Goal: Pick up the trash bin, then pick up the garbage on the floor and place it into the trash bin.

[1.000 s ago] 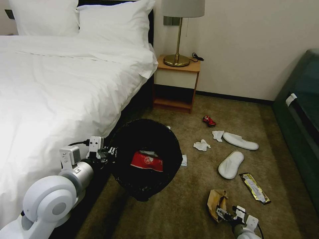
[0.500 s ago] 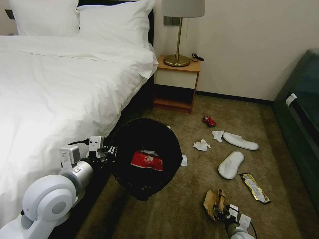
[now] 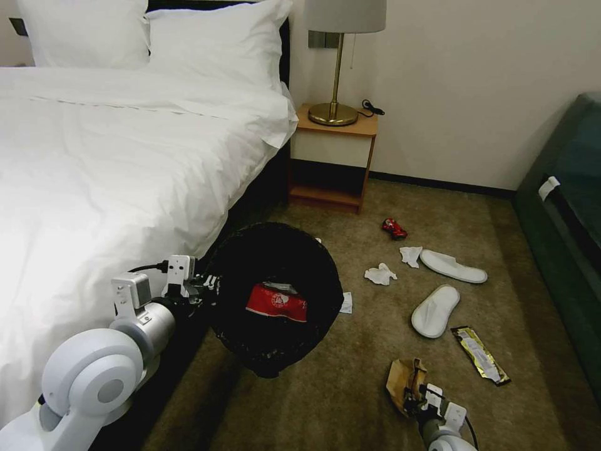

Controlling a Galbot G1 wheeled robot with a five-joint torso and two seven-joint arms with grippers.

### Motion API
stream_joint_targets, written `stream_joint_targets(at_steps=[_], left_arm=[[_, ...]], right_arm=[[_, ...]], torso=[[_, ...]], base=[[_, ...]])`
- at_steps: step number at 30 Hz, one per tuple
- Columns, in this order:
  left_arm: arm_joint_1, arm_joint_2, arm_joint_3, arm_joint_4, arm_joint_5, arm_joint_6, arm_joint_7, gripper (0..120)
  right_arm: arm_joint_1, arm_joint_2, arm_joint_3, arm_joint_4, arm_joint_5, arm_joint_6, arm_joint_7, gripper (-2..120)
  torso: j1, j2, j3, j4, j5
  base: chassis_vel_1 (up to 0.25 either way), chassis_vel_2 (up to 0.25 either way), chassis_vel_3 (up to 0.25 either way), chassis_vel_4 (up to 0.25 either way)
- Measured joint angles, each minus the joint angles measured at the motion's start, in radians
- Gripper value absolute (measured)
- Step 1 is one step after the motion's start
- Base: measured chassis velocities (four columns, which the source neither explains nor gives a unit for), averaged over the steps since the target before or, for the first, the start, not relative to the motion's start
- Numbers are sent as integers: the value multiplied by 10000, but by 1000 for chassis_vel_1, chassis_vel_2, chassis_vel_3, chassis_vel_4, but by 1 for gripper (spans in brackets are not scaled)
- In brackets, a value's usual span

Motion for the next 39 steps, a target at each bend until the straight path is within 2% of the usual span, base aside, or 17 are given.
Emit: stream_joint_targets(at_steps=[8,14,18,21,22,24,26,29,30,33,34,37,39], left_arm=[[-22,-49,34,36,22,0,-18,2],[-30,-116,38,139,48,0,-27,2],[-56,-128,85,167,58,-1,-33,2],[-102,-92,184,235,81,0,-43,2],[-102,-92,184,235,81,0,-43,2],[-167,-68,252,277,71,0,-42,2],[-193,-62,275,302,68,0,-37,2],[-307,-43,378,423,133,0,95,2],[-307,-43,378,423,133,0,95,2],[-485,-6,629,537,224,0,210,2],[-485,-6,629,537,224,0,210,2],[-665,125,1040,598,214,-1,204,2],[-719,156,1197,644,216,0,194,2]], right_arm=[[-41,-166,93,887,2,-36,-29,0],[-98,-581,661,3093,-69,-527,-405,0],[-80,-708,940,3912,-32,-839,-596,0],[-80,-1161,1377,5468,447,-1374,-828,0],[-80,-1161,1377,5468,447,-1374,-828,0],[-98,-1627,1716,6554,927,-1600,-1103,0],[-95,-1797,1796,6855,1123,-1669,-1173,0],[100,-2878,1923,7803,2035,-1914,-1415,0],[100,-2878,1923,7803,2035,-1914,-1415,0],[533,-3905,1790,8388,3033,-2151,-1484,0],[533,-3905,1790,8388,3033,-2151,-1484,0],[969,-4599,1446,8761,3687,-2319,-1537,0],[1084,-4730,1317,8856,3849,-2368,-1539,0]], torso=[[0,0,0,0,0],[0,0,0,1,-1],[0,1,0,1,0],[0,0,0,1,0],[0,0,0,1,0],[0,1,0,1,0],[1,0,0,0,-2],[0,0,0,0,0],[0,0,0,0,0],[0,1,0,2,0],[0,1,0,2,0],[1,0,0,1,1],[0,1,0,1,1]], base=[[0,0,0,0],[0,0,0,0],[0,0,0,0],[0,0,0,0],[0,0,0,0],[0,0,0,0],[0,0,0,0],[0,0,0,0],[0,0,0,0],[0,0,0,0],[0,0,0,0],[0,0,0,0],[0,0,0,0]])
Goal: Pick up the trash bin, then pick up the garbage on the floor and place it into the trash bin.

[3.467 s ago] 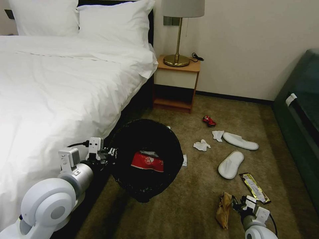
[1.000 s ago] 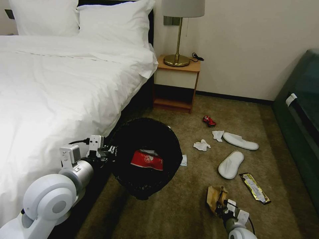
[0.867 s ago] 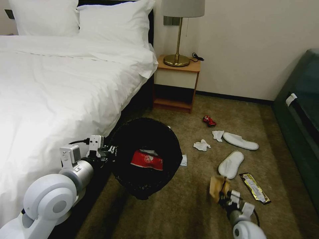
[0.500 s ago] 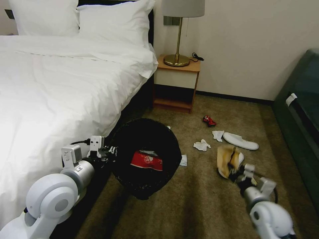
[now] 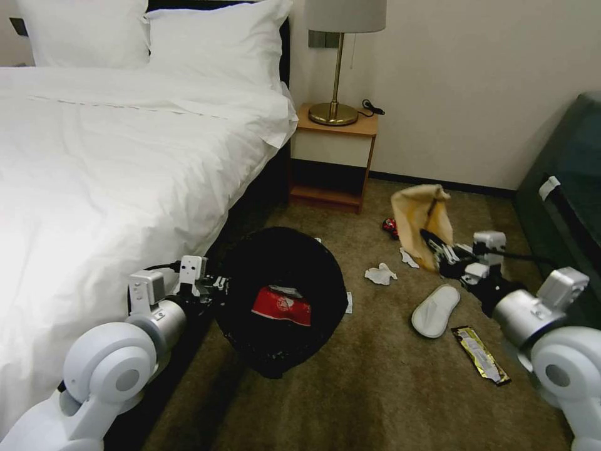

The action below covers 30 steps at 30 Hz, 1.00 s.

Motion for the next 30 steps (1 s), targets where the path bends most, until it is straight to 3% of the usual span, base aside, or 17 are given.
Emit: stream_joint_targets(at_steps=[7,16,22,30], left_arm=[[-503,-95,894,235,-6,0,-204,2],[-851,-160,1429,343,-106,-1,-382,2],[-1110,-226,1551,461,-215,-1,-484,2],[-1241,-356,1697,573,-275,-1,-521,2]], right_arm=[[291,-463,-856,311,206,-273,-747,0],[1037,-651,-2677,185,-171,-275,-825,0],[1029,-711,-3176,134,-546,-409,-892,0],[1092,-768,-3750,145,-755,-453,-542,27]], torso=[[0,-1,0,-3,-1],[0,0,0,1,-1],[0,0,0,-1,-3],[1,0,0,-1,-2]], base=[[0,0,0,0],[0,0,0,0],[0,0,0,0],[0,0,0,0]])
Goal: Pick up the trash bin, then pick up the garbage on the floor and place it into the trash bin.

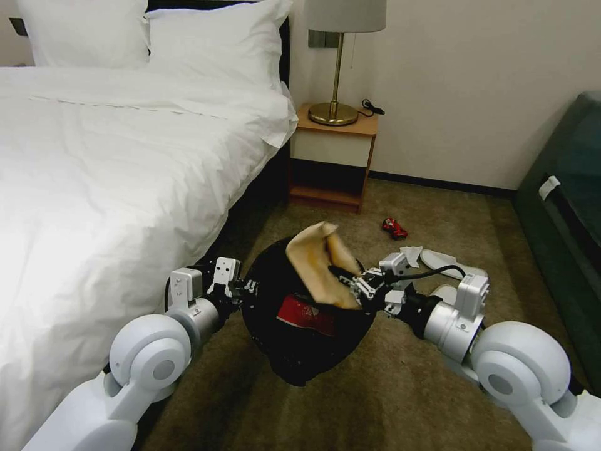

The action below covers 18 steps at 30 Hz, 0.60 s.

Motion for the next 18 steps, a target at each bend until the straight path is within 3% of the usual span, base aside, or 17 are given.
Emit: stream_joint_targets(at_steps=[2,4,6,7,9,12,14,18], left_arm=[[-12,-17,26,14,2,0,-3,2],[-49,-48,67,41,-2,0,-6,2],[-50,-48,68,41,-3,0,-6,2],[-87,-45,83,51,-26,0,-7,2],[-95,-45,86,55,-30,0,-7,2],[-121,-50,93,76,-44,0,-6,2],[-164,-100,123,114,-47,0,-6,2],[-174,-143,147,142,-48,0,0,2]], right_arm=[[17,12,-63,3,-6,-3,69,30],[58,53,-211,6,-58,-26,147,44],[59,55,-216,7,-63,-26,148,44],[146,108,-327,-17,-115,-28,179,55],[166,120,-346,-29,-120,-28,192,57],[252,171,-423,-71,-141,-28,238,67],[508,279,-544,-148,-147,-29,302,82],[792,339,-561,-173,-73,-25,338,91]], torso=[[-1,0,0,0,1],[0,0,0,0,0],[-1,0,0,0,0],[0,0,-1,0,0],[-1,0,-1,0,0],[0,0,-1,-1,0],[0,0,-1,0,0],[0,0,-1,0,0]], base=[[0,0,0,0],[0,0,0,0],[0,0,0,0],[0,0,0,0],[0,0,0,0],[0,0,0,0],[0,0,0,0],[0,0,0,0]])
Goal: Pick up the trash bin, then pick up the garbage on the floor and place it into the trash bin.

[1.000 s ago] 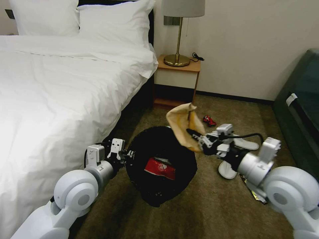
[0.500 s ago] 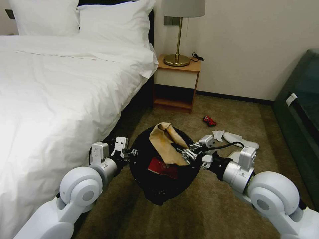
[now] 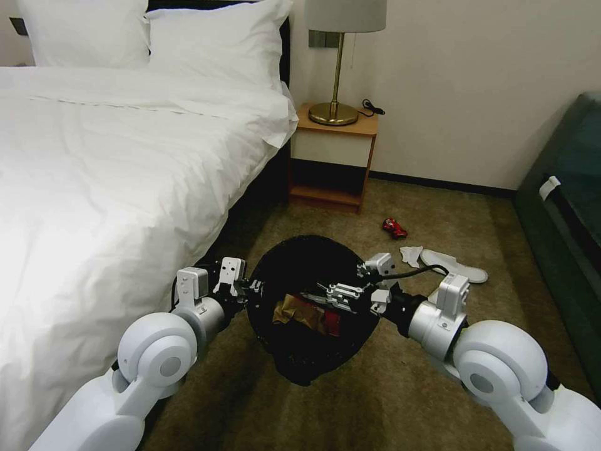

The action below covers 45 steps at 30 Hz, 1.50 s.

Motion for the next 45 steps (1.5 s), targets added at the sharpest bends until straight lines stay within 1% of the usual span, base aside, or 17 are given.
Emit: stream_joint_targets(at_steps=[2,6,7,9,10,11,14,18,20,24,26,32,34,36,39,41,45], left_arm=[[38,0,-64,1,-1,0,10,2],[108,-16,-192,-5,-1,0,10,2],[203,-29,-360,-30,-4,0,18,1],[334,-27,-581,-66,4,-1,29,1],[334,-27,-581,-66,4,-1,29,1],[444,-14,-775,-107,5,0,43,1],[508,34,-944,-135,4,0,46,1],[520,81,-1023,-138,4,0,47,1],[547,85,-1059,-137,6,0,47,1],[648,92,-1176,-214,13,0,31,1],[730,172,-1340,-363,-52,0,-2,1],[745,276,-1491,-480,-198,0,-45,1],[743,306,-1543,-517,-264,0,-58,1],[732,296,-1564,-529,-290,0,-66,1],[732,286,-1567,-537,-290,0,-66,1],[763,259,-1593,-561,-256,0,-67,1],[851,206,-1605,-572,-53,0,-65,1]], right_arm=[[68,0,371,56,144,71,17,101],[7,-7,800,168,313,237,169,106],[-117,-34,1193,269,497,395,426,110],[-289,-85,1597,339,698,645,813,112],[-289,-85,1597,339,698,645,813,112],[-365,-97,1900,382,939,860,1302,114],[-429,-60,2333,403,1132,1021,1634,114],[-589,-5,2862,516,1316,1054,1774,114],[-940,12,3426,651,1441,1045,1847,111],[-1211,47,3859,623,1462,987,1994,107],[-1477,132,4360,370,1463,899,2211,102],[-1859,257,5092,-35,1398,727,2273,100],[-2141,321,5460,-306,1283,701,2244,100],[-2864,433,6135,-909,895,823,1721,100],[-3013,453,6259,-1018,846,878,1590,100],[-3360,575,6566,-1248,691,1119,1382,100],[-3510,759,6739,-1260,418,1228,1369,100]], torso=[[0,0,1,-1,0],[-1,0,0,0,0],[0,0,0,0,0],[0,0,0,-1,1],[0,0,0,-1,1],[-1,0,0,-1,1],[0,0,0,1,1],[-1,0,0,0,1],[-1,0,0,-1,0],[-1,0,0,-2,0],[-1,0,0,2,2],[-1,0,0,0,0],[-1,0,0,0,3],[-1,0,0,-1,3],[-1,0,0,-2,2],[-1,0,0,-2,1],[-1,0,0,0,1]], base=[[0,0,0,0],[0,0,0,0],[0,0,0,0],[0,0,0,0],[0,0,0,0],[0,0,0,0],[0,0,0,0],[0,0,0,0],[0,0,0,0],[0,0,0,0],[0,0,0,0],[0,0,0,0],[0,0,0,0],[0,0,0,0],[0,0,0,0],[0,0,0,0],[0,0,0,0]])
